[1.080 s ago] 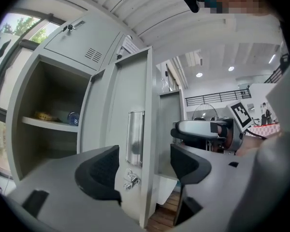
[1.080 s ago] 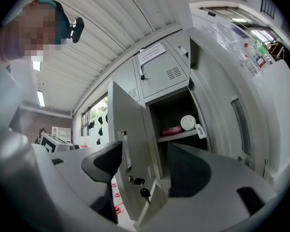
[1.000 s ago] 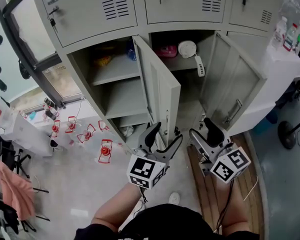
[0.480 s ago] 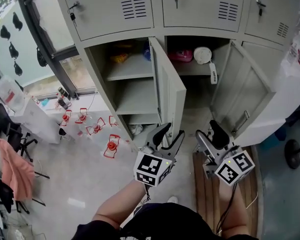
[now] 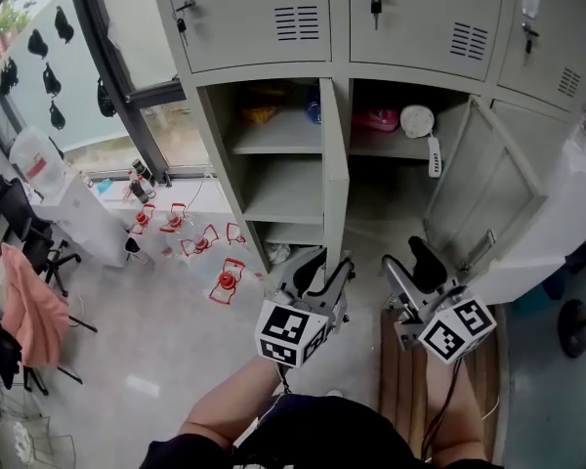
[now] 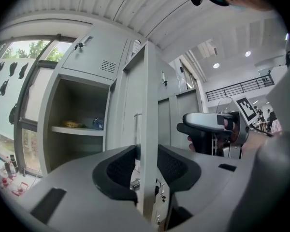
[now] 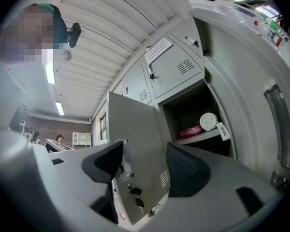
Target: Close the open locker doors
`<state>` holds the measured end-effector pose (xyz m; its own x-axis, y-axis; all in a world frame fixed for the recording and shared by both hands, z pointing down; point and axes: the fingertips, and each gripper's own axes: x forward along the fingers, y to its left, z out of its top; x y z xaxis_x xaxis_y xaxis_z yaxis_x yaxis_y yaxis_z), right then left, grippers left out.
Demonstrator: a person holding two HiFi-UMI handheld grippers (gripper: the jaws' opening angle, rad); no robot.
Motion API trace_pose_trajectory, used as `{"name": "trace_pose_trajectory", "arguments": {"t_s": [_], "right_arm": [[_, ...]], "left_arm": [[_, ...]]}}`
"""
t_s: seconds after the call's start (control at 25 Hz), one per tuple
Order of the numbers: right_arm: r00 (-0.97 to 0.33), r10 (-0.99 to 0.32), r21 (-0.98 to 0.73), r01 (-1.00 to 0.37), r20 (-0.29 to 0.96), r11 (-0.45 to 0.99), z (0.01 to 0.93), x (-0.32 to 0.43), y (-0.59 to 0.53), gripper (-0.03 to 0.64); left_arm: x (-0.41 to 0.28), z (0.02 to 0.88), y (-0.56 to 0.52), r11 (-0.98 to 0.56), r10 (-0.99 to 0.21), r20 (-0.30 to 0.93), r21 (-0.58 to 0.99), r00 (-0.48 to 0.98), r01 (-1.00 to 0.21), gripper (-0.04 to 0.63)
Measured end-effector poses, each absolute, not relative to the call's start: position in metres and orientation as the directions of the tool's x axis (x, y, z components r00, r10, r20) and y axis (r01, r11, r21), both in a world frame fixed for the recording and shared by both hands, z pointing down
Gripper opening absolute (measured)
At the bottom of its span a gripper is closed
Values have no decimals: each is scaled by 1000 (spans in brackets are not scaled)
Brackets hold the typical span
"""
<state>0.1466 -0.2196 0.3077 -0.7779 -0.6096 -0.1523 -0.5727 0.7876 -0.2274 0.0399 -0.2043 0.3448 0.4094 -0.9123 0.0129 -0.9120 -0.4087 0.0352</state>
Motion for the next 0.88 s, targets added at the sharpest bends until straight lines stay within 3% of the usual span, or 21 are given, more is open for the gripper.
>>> {"name": "trace_pose_trajectory", "arguments": {"t_s": [0.24,0.88], "right_arm": [[-824,-548,-209,-516,-144,831,308,112,-221,278],[-855,-502,-221,-468,-133,856,311,18,-246,275]], "left_arm": [[-1,346,-196,-309,-951,8,32,309,-951,118],[-114,349,-210,-212,-977,11,14,212,-977,130]]}}
